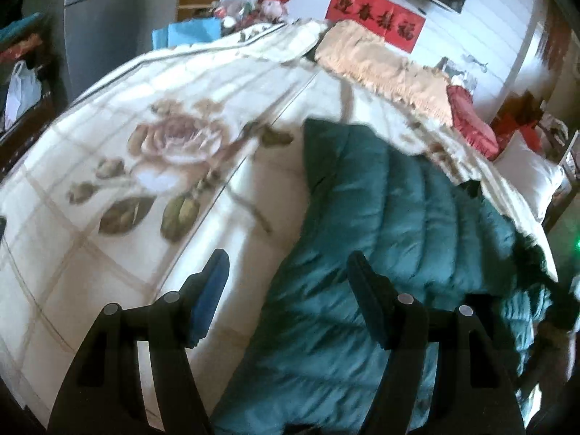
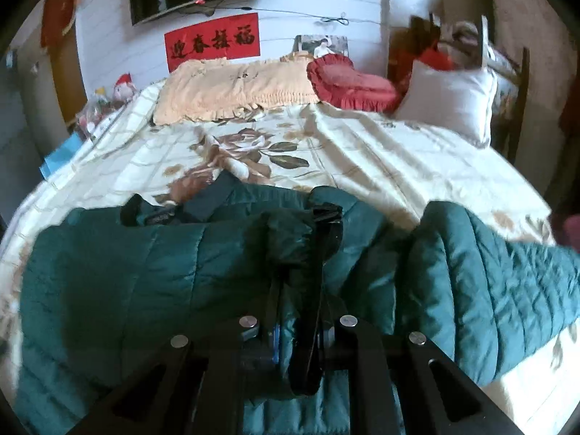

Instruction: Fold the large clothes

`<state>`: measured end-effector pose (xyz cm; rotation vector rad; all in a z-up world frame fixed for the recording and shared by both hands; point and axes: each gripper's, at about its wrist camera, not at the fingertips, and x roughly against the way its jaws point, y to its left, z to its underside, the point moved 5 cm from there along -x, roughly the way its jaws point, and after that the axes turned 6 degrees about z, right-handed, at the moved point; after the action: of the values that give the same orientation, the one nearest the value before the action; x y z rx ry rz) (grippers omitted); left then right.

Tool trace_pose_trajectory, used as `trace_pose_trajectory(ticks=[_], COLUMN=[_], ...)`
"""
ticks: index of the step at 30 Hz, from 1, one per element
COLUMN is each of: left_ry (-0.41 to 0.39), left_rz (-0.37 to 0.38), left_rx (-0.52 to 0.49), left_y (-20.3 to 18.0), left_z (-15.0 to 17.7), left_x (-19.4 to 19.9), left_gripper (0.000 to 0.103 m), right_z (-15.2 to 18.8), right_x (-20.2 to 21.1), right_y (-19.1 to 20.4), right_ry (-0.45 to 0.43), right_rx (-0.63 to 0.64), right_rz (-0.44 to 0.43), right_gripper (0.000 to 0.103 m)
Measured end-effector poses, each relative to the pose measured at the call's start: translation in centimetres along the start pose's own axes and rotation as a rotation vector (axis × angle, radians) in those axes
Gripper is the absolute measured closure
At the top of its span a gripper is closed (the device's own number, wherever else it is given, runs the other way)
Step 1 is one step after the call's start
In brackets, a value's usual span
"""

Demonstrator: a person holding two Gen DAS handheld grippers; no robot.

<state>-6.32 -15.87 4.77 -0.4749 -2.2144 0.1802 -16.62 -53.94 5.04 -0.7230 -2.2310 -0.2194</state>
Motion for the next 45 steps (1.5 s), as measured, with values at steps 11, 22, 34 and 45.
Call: trace_pose_trajectory(ticks=[11,22,34,45], left_ry=[0.040,0.076,0.060,0.044], left_rz=[-0.015,-0.030,-0.025,-0.047], left_rx=[-0.104,-0.071,-0.057,-0.068], left_y=[-4.5,-3.9,-3.7,-3.8], left_z=[-4.1,-3.2,-2.8,-2.5], left_x=[-5.5,-10.6,-11.1,-11.3], left_gripper=[0.035,0.024,0.023,0.020], right_z=[-0.4,0.0,0.3,3.7], right_x=[5.1,-2.9,1.8,0.2], right_y=[1.3,6.0,3.1,3.2], right_ry=[-0.038,0.062,0.024,0.074], right_rx=[-0.033,0.065,0.017,0.064], right_rz=[-0.174,-0.138,-0.176,-0.171], right_gripper=[0.052,0.054,0.054,0.055])
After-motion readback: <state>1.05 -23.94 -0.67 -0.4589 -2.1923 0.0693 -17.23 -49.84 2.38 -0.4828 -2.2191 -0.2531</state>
